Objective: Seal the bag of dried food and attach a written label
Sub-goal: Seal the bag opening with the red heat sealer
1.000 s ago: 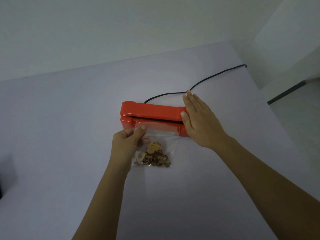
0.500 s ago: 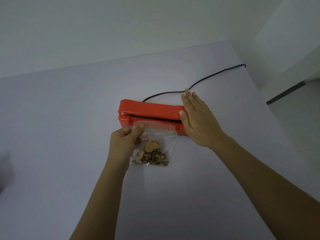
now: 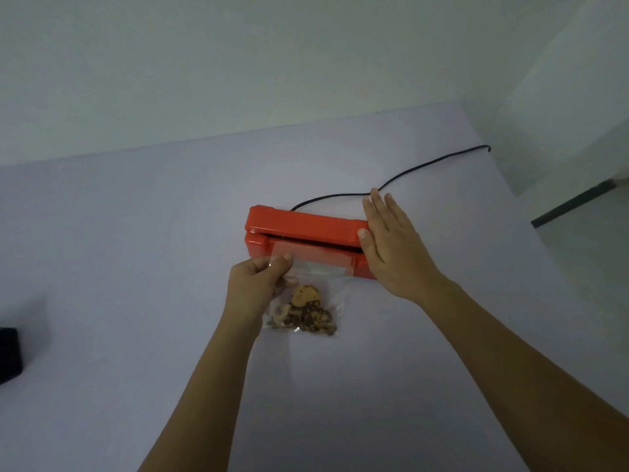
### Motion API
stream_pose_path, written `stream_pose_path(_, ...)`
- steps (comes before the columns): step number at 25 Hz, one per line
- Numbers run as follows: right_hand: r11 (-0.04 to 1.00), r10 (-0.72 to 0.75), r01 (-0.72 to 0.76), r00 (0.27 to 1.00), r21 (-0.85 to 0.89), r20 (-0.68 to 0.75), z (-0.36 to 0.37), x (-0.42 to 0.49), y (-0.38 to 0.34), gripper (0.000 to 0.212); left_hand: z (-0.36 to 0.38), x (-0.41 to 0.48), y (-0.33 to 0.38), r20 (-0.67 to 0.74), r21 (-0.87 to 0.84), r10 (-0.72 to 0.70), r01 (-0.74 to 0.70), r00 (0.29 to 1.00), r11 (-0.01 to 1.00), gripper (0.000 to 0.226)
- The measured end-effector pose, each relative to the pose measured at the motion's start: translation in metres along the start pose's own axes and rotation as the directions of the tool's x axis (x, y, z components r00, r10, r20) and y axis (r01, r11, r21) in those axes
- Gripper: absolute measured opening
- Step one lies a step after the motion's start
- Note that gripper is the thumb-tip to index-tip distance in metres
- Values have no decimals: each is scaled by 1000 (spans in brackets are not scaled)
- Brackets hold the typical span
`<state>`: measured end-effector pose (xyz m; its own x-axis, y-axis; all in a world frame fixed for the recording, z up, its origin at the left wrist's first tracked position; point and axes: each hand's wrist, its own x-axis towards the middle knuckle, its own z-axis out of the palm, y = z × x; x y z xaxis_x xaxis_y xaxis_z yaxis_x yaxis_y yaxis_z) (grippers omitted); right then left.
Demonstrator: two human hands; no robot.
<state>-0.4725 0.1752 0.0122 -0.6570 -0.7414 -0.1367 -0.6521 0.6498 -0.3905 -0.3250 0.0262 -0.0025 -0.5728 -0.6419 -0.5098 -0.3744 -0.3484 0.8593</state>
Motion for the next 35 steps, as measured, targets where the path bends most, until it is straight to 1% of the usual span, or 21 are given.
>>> stream_pose_path(4,1000,13,-12,998,-20,66,-6,-3,-4,55,0,-2,0,-7,14,-9,9,1000,1000,19)
stream_pose_path(6,1000,-5,3,998,18,64,-15,-5,-7,56,-1,-2,1,-4,-5,-24,24,1000,1000,20)
stream_pose_path(8,991,-58,62,998,121,-34,-30,-8,-15,56,-1,-2,2,-1,-20,-34,34,999,999,21)
stream_pose_path(11,958,-116,182,953,222,-281,-57,-16,-27,66,-1,-3,3,-2,-27,-40,40,999,999,20)
stream_pose_path(12,952,-114,195,941,236,-317,-65,-19,-31,72,-1,-4,4,-3,-34,-43,43,999,998,19)
stream_pose_path(14,951,-105,184,948,249,-302,-76,-20,-35,81,-1,-5,5,3,-50,-49,49,999,998,19)
stream_pose_path(16,948,-94,174,953,266,-289,-79,-15,-39,77,0,-6,6,7,-51,-53,53,999,997,19)
stream_pose_path(18,928,-87,192,945,320,-315,-82,-8,-43,67,0,-6,6,8,-55,-58,58,998,997,18)
stream_pose_path(21,879,-143,299,909,373,-391,-90,3,-60,54,-2,-4,6,9,-53,-67,68,998,996,19)
stream_pose_path(23,836,-183,364,890,410,-417,-96,15,-82,50,-3,-3,6,9,-38,-69,69,998,997,18)
stream_pose_path(24,811,-200,386,889,439,-412,-98,22,-95,51,-3,-3,6,6,-27,-67,67,998,997,18)
stream_pose_path(26,758,-251,411,901,506,-355,-98,34,-121,53,-4,-1,5,-1,-10,-72,72,997,997,19)
stream_pose_path(29,695,-425,448,887,563,-181,-94,45,-145,49,-4,2,2,-19,29,-81,81,997,996,26)
stream_pose_path(30,688,-463,436,879,581,-111,-92,48,-145,49,-4,2,2,-27,43,-79,80,996,996,27)
stream_pose_path(31,684,-470,410,880,604,-65,-90,49,-140,49,-4,3,1,-34,50,-80,82,996,995,27)
stream_pose_path(32,680,-439,370,897,633,-52,-87,51,-131,48,-4,3,1,-39,48,-84,86,996,995,27)
stream_pose_path(33,675,-376,316,925,667,-58,-83,52,-118,46,-3,4,1,-41,39,-90,92,995,995,26)
stream_pose_path(34,683,-293,259,954,682,-69,-78,52,-101,45,-3,4,1,-45,32,-96,98,994,995,26)
stream_pose_path(35,722,-200,197,977,664,-73,-70,49,-81,43,-3,3,1,-50,34,-97,99,994,994,25)
